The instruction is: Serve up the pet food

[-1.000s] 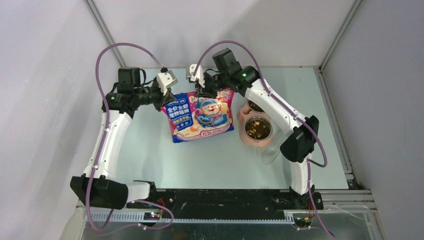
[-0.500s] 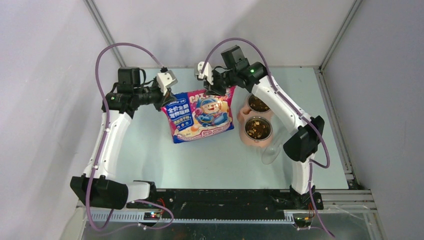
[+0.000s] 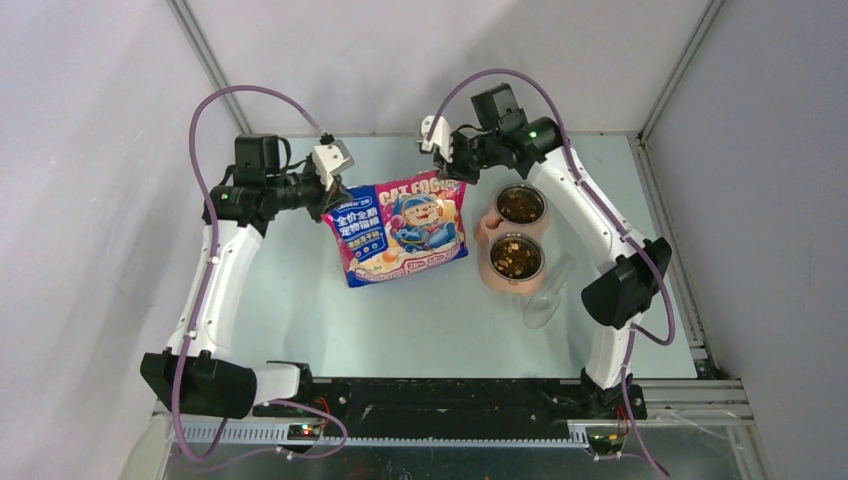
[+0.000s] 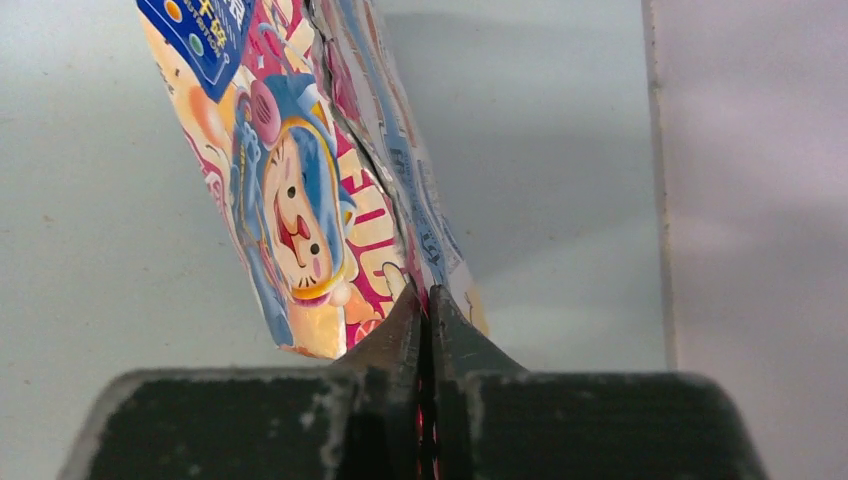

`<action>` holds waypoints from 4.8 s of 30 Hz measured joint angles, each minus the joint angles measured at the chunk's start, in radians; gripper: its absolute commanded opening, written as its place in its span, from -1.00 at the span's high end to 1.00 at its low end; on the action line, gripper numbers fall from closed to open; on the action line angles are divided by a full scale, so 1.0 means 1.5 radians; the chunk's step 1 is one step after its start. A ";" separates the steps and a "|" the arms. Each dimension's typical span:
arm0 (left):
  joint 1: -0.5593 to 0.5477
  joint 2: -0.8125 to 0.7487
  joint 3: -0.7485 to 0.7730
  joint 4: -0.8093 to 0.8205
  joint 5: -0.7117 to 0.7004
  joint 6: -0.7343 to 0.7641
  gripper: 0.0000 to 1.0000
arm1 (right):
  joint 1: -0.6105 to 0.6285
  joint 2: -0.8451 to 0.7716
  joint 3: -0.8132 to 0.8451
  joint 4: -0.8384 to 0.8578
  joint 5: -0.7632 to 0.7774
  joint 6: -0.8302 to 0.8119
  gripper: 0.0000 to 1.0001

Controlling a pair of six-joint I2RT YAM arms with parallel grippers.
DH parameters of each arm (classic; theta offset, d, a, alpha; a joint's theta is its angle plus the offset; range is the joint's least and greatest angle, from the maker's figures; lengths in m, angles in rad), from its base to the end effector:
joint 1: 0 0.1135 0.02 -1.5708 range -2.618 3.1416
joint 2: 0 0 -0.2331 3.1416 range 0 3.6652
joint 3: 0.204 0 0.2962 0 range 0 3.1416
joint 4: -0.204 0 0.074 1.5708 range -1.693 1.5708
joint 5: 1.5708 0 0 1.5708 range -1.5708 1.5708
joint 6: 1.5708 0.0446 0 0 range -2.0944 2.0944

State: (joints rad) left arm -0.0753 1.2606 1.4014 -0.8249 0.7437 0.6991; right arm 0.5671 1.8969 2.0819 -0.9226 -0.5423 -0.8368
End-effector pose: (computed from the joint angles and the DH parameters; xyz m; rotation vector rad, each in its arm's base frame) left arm 0.3072 -0.0535 0.3681 1.1269 1.7568 -0.4627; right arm 0.3687 0.2621 0.3712 -1.6339 1.5114 0.4771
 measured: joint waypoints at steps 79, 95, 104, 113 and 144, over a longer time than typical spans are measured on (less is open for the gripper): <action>-0.205 0.178 0.148 0.065 -0.026 0.011 0.31 | -0.075 -0.059 -0.056 -0.042 -0.012 0.036 1.00; -0.233 0.197 0.147 0.089 -0.068 0.001 0.99 | -0.078 -0.060 -0.058 -0.039 -0.013 0.044 1.00; -0.186 0.161 0.141 0.009 -0.071 0.044 0.85 | -0.084 -0.062 -0.060 -0.038 -0.038 0.044 1.00; -0.163 0.152 0.137 -0.021 -0.055 0.074 0.86 | -0.083 -0.062 -0.060 -0.038 -0.053 0.044 1.00; -0.054 0.108 0.133 -0.125 -0.095 0.144 0.98 | -0.091 -0.052 -0.050 -0.041 -0.060 0.047 1.00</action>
State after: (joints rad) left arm -0.1566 1.4223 1.6012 -1.0126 0.6018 0.9150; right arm 0.4313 1.8191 2.0064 -0.9840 -0.6323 -0.7670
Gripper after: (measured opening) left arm 0.079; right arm 0.014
